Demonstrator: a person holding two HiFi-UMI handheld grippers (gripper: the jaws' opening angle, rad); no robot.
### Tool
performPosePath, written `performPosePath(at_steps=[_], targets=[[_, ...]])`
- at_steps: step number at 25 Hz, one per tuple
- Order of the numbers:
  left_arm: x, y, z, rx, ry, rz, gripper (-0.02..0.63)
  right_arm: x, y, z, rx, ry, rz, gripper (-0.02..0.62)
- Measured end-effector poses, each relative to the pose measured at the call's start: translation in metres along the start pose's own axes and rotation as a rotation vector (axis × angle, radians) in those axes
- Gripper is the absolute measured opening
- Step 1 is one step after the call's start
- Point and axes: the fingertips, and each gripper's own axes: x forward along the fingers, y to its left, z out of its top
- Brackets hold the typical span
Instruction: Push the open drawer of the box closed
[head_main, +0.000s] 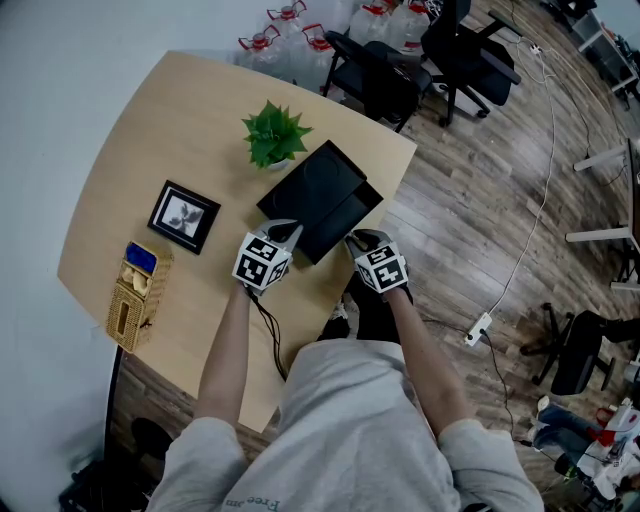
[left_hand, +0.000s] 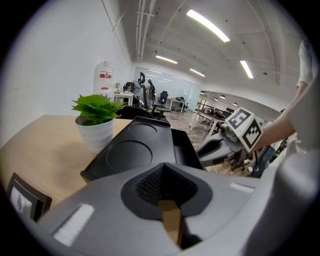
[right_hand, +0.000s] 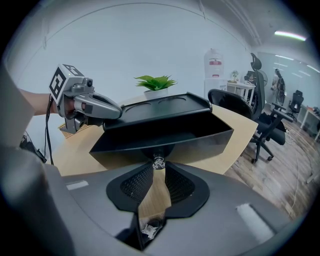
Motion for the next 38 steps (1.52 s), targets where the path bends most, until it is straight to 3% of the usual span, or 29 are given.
performPosePath(at_steps=[38], targets=[[-0.001,0.000,0.001,-0.011,-0.016,-0.002,0.052,0.023,0.003,0.026,0.030,-0.008,0.019,0.075]])
